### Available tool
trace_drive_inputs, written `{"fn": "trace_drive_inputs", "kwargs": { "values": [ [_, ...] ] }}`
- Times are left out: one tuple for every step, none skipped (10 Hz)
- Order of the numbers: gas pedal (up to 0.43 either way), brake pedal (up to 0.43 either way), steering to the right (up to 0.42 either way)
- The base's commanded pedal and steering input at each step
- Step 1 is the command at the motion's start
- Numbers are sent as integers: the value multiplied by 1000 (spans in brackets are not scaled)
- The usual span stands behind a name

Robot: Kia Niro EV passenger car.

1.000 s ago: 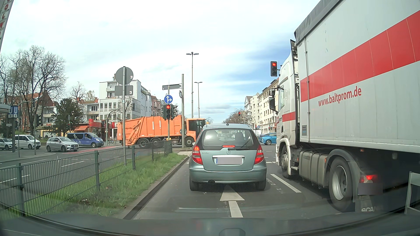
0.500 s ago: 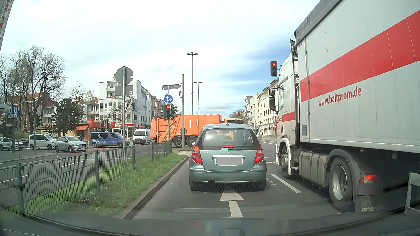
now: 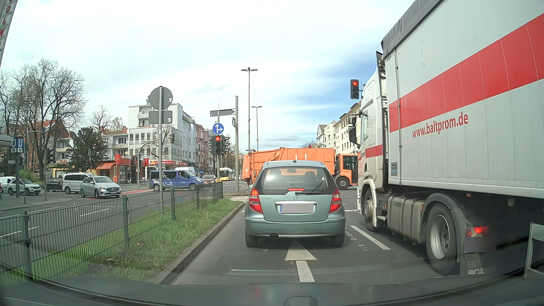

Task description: Follow the waypoints while adhering to traffic rules and regulations

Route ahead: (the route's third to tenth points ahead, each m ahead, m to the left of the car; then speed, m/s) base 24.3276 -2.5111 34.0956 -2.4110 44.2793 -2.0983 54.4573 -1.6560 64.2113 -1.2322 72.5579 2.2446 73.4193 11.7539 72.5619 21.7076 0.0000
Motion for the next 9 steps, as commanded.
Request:
{"fn": "trace_drive_inputs", "kwargs": {
  "values": [
    [0, 0, 2],
    [0, 0, 2],
    [0, 0, 2],
    [0, 0, 2],
    [0, 0, 2],
    [0, 0, 2],
    [0, 0, 2],
    [0, 0, 2],
    [0, 0, 2]
  ]
}}
